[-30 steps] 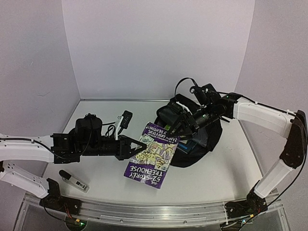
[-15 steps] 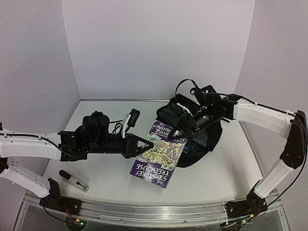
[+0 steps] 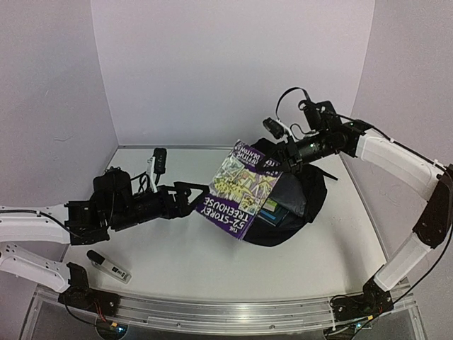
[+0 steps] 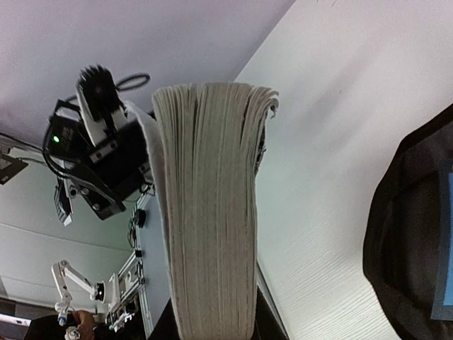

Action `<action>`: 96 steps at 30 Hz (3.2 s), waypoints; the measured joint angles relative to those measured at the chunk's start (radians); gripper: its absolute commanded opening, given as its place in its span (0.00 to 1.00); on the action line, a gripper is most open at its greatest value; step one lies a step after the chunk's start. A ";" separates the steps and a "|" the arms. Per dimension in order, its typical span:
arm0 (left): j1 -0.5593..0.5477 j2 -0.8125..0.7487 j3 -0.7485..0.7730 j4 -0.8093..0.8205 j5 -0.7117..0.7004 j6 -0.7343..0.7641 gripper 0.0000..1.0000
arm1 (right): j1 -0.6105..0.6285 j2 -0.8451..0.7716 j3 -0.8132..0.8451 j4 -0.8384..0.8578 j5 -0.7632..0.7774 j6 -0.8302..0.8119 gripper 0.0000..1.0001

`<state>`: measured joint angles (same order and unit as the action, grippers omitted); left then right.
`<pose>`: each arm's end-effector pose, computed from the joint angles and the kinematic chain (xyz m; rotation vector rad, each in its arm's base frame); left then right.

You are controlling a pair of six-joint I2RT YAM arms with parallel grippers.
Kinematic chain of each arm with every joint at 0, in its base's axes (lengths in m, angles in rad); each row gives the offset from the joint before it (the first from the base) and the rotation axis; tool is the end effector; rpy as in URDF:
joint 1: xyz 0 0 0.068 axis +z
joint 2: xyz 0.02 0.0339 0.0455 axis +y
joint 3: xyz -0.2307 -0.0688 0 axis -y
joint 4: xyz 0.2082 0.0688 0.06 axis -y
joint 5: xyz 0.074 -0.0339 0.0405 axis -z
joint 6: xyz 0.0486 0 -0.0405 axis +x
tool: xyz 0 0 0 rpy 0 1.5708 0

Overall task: Pack the student bag
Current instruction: Pick up the book from the center of the board, then place the book in the student bag.

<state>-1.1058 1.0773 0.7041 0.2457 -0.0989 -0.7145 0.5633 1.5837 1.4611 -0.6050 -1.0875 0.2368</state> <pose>0.1154 -0.2194 0.2811 0.2832 1.8474 -1.2407 0.2383 0.2014 0.3140 -0.9709 2.1281 1.6514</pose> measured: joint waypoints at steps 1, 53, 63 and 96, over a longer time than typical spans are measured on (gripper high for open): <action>0.000 -0.018 -0.030 0.026 -0.006 -0.011 1.00 | -0.014 0.000 0.025 0.002 0.007 0.008 0.00; 0.054 0.324 -0.132 0.829 0.210 -0.253 0.01 | -0.048 -0.039 -0.101 0.484 -0.083 0.403 0.18; 0.056 0.277 -0.199 0.788 0.169 -0.272 0.00 | -0.045 -0.042 -0.075 0.334 0.062 0.248 0.57; 0.058 0.016 -0.368 0.573 -0.089 -0.338 0.00 | 0.105 0.355 0.099 -0.022 1.079 -0.426 0.47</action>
<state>-1.0481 1.0933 0.3359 0.8192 -0.1877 -1.0522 0.6682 1.9384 1.5600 -0.6274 -0.0087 -0.1896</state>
